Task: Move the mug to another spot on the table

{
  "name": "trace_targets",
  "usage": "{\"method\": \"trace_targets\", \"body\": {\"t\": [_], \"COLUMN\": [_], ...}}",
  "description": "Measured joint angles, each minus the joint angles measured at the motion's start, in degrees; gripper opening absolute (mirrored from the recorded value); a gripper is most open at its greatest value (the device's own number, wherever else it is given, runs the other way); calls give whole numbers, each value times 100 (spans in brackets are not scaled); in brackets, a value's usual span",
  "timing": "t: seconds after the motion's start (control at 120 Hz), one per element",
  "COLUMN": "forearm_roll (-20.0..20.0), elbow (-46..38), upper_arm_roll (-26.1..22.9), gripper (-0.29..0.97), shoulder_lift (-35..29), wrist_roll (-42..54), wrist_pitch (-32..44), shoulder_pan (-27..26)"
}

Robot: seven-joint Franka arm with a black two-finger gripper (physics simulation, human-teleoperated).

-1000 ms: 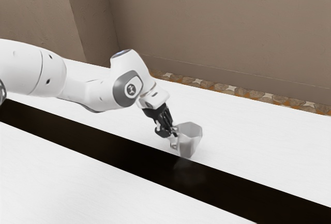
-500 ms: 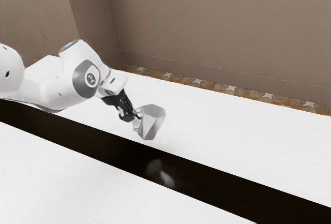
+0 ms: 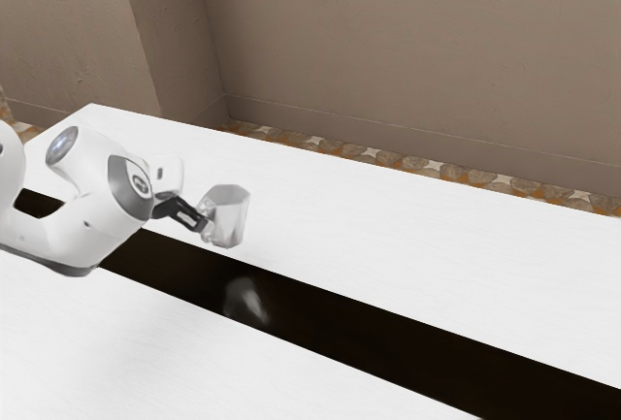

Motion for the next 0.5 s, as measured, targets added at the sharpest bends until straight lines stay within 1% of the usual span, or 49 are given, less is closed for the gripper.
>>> {"method": "trace_targets", "body": {"t": [0.217, 0.383, 0.5], "forearm_roll": [-570, -781, -845], "elbow": [-480, -555, -566], "upper_arm_roll": [14, 17, 18], "gripper": [1, 1, 6], "shoulder_lift": [-82, 34, 136], "wrist_roll": [7, 12, 13], "wrist_pitch": [417, 532, 551], "shoulder_pan": [-18, 76, 106]}}
